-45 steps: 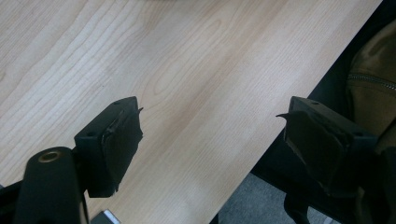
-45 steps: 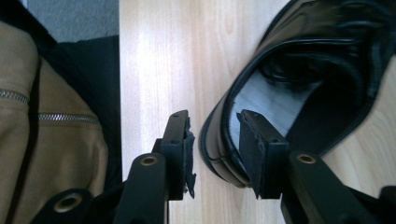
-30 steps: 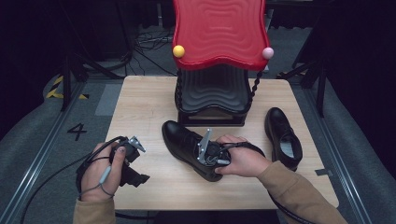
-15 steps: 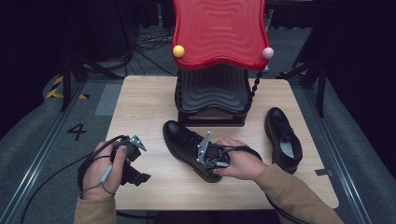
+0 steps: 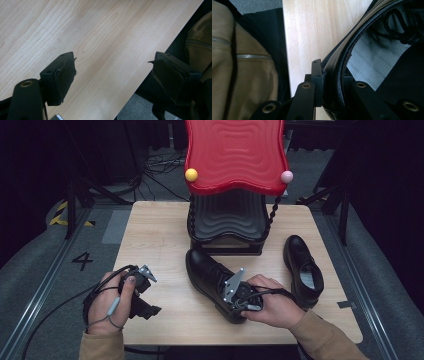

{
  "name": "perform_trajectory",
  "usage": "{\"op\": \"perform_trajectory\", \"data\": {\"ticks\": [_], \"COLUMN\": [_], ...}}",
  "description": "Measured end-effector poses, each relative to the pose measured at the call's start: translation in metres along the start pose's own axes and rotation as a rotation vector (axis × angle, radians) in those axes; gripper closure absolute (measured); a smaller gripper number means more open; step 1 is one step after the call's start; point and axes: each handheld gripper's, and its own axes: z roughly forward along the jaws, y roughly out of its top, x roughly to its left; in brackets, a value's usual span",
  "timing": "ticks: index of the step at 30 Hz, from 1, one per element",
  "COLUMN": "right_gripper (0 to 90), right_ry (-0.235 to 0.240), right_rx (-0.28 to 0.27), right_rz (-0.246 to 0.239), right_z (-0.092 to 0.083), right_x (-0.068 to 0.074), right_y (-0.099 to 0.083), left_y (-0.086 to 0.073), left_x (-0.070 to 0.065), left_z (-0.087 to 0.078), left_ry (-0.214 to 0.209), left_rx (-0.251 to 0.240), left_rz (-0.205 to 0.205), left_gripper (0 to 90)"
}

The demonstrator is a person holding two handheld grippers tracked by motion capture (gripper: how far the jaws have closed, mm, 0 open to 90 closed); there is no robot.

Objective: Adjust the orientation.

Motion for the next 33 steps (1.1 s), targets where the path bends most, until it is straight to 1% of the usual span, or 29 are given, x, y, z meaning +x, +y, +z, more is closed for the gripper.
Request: {"op": "perform_trajectory", "data": {"ticks": [5, 9, 11, 12, 13, 15, 17, 18, 20, 22, 25, 26, 27, 28, 29, 30, 32, 33], "right_gripper": [79.6, 79.2, 78.8, 78.5, 78.1, 77.8, 77.7, 77.7, 77.6, 76.9, 77.0, 77.0, 76.9, 76.8, 76.6, 76.4, 73.1, 71.1], "right_ry": [-0.022, -0.035, -0.048, -0.057, -0.068, -0.083, -0.089, -0.092, -0.097, -0.111, -0.122, -0.122, -0.128, -0.123, -0.127, -0.125, -0.129, -0.130], "right_rx": [-0.008, -0.008, -0.008, -0.019, -0.026, -0.025, -0.018, -0.016, -0.008, 0.000, 0.005, 0.016, 0.025, 0.030, 0.023, 0.023, 0.001, -0.036], "right_rz": [0.034, 0.097, 0.121, 0.140, 0.146, 0.184, 0.184, 0.196, 0.211, 0.232, 0.229, 0.219, 0.219, 0.221, 0.226, 0.242, 0.264, 0.284], "right_z": [-0.009, -0.013, -0.013, -0.013, -0.012, -0.011, -0.011, -0.009, -0.007, -0.003, 0.000, 0.002, 0.003, 0.004, 0.006, 0.006, 0.005, 0.003], "right_x": [0.007, 0.008, 0.007, 0.006, 0.004, 0.003, 0.001, 0.000, -0.001, -0.001, 0.000, 0.000, 0.000, 0.000, 0.000, 0.000, 0.000, 0.000], "right_y": [-0.017, -0.032, -0.037, -0.040, -0.043, -0.047, -0.049, -0.051, -0.054, -0.057, -0.059, -0.060, -0.061, -0.062, -0.063, -0.064, -0.065, -0.065], "left_y": [0.002, 0.003, 0.003, 0.003, 0.004, 0.003, 0.003, 0.002, 0.002, 0.001, 0.001, 0.001, 0.001, 0.001, 0.001, 0.001, 0.001, 0.001], "left_x": [-0.002, -0.001, -0.001, -0.001, -0.001, 0.000, 0.000, 0.001, 0.001, 0.001, 0.001, 0.001, 0.001, 0.000, 0.000, 0.001, 0.001, 0.001], "left_z": [0.000, 0.001, 0.002, 0.002, 0.003, 0.003, 0.003, 0.003, 0.003, 0.002, 0.002, 0.002, 0.002, 0.002, 0.002, 0.002, 0.003, 0.003], "left_ry": [-0.005, -0.004, -0.005, -0.005, -0.007, -0.010, -0.006, -0.005, -0.006, -0.007, -0.006, -0.005, -0.006, -0.007, -0.008, -0.007, -0.008, -0.007], "left_rx": [0.001, 0.005, 0.007, 0.008, 0.007, 0.006, 0.010, 0.009, 0.009, 0.005, 0.004, 0.004, 0.006, 0.005, 0.006, 0.005, 0.010, 0.012], "left_rz": [0.001, 0.002, 0.003, 0.005, 0.008, 0.004, -0.005, 0.001, -0.003, -0.004, -0.006, -0.005, -0.007, -0.007, -0.007, -0.004, -0.008, -0.008], "left_gripper": [19.5, 19.5, 19.5, 19.6, 19.6, 19.5, 19.5, 19.6, 19.6, 19.6, 19.6, 19.6, 19.6, 19.5, 19.5, 19.5, 19.5, 19.6]}}
